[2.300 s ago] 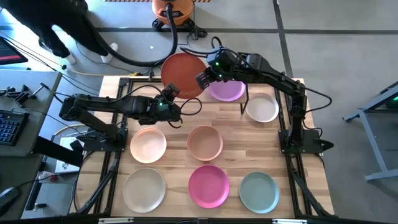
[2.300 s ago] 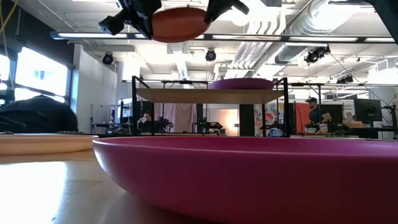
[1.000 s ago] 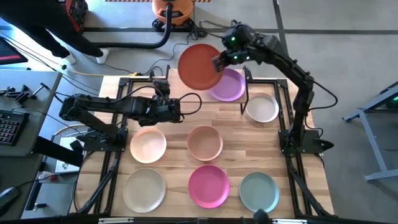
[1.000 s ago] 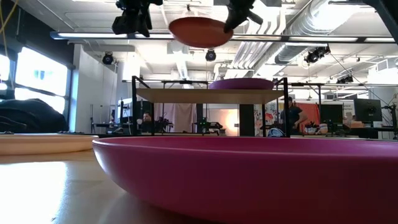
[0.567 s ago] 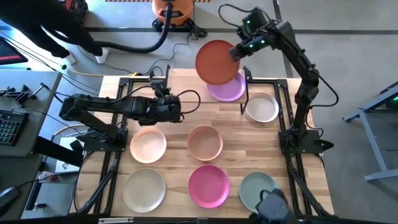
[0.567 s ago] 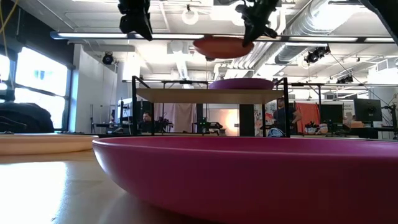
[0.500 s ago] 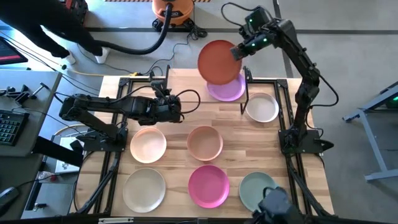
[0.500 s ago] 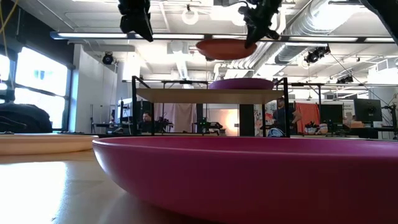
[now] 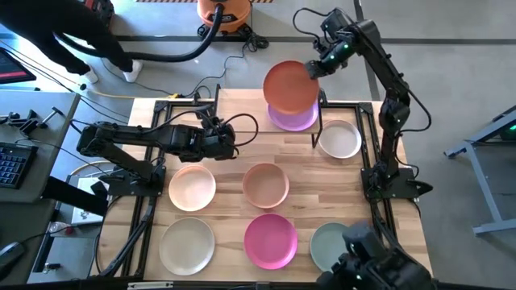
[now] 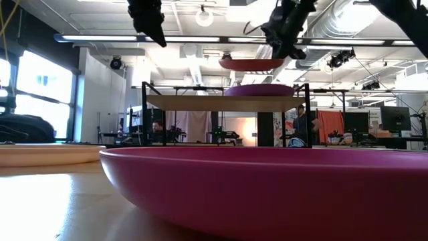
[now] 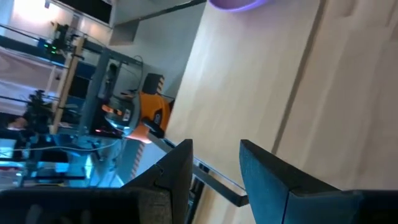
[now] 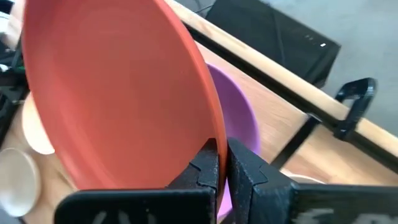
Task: Place and stack plates onto a shelf
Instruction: Stack the orange plate on top of the violet plate
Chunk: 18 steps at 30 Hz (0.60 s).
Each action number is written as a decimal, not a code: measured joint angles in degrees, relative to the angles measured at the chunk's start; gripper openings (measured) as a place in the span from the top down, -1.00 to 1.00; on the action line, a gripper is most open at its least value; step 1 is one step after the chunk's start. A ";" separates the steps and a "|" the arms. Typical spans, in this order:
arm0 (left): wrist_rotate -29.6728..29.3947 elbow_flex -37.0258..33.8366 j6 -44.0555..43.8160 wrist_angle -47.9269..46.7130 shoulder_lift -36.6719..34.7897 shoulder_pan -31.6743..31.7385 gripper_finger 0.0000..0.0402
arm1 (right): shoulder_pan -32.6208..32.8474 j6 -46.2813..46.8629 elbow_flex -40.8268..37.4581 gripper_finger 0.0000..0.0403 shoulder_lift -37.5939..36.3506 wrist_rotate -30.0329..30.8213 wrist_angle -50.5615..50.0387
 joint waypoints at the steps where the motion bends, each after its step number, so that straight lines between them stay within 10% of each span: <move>1: 0.45 0.00 -0.47 -0.02 0.00 0.00 0.39 | -0.13 -0.31 0.00 1.00 0.46 -0.70 -0.02; 18: 0.98 0.00 -2.34 -0.05 0.00 0.84 0.39 | -0.87 -3.99 0.00 1.00 3.98 -4.61 -0.03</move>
